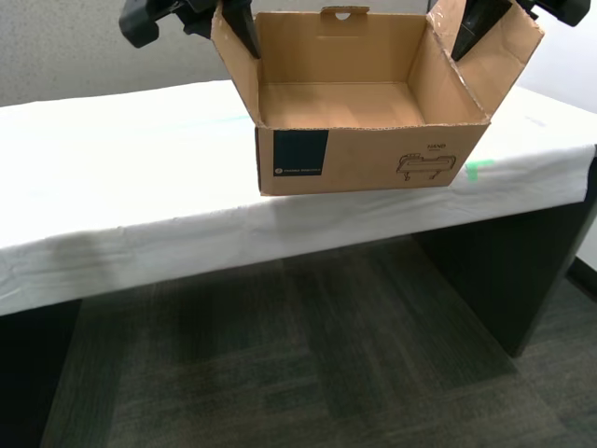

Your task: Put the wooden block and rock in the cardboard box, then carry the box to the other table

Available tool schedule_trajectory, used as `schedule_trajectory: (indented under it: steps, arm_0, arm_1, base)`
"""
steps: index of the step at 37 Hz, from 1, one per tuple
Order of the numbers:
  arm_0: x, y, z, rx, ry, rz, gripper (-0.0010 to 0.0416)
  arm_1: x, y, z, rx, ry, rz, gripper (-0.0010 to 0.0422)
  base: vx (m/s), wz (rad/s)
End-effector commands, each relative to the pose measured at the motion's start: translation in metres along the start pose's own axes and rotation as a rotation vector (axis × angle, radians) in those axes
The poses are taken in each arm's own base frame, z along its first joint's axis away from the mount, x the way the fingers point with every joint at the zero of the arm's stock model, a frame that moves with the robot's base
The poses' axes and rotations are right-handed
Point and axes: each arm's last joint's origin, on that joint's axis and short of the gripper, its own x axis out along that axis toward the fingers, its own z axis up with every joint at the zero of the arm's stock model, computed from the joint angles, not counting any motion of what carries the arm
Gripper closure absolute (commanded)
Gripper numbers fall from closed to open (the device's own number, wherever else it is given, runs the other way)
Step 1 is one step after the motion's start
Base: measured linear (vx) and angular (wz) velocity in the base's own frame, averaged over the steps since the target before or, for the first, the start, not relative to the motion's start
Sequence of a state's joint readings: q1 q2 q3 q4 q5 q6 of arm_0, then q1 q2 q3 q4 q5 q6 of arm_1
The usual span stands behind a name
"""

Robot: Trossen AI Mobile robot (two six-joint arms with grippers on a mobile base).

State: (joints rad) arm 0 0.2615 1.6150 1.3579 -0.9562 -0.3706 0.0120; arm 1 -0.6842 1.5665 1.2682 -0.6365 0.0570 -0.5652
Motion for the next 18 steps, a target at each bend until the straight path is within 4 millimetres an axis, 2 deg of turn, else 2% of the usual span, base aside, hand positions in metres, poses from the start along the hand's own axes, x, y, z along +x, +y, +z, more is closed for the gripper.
schedule_trajectory:
  steps: [1,11,18]
  arm_0:
    - [-0.001,0.005,0.002,-0.009,-0.007,0.026,0.0407]
    - [0.003,0.010,-0.001,-0.012,0.013,0.033,0.0407]
    - [0.008,0.025,-0.002,-0.058,0.030,0.051,0.0406]
  arm_1:
    - [0.002,0.003,-0.004,-0.005,0.022,0.011,0.0413]
    - [-0.001,0.010,-0.016,-0.020,0.039,0.022,0.0413]
    - [-0.014,0.014,-0.025,-0.052,0.021,0.013,0.0413]
  base:
    - [0.169,0.025]
    - [0.167,0.023]
    - [0.171,0.013]
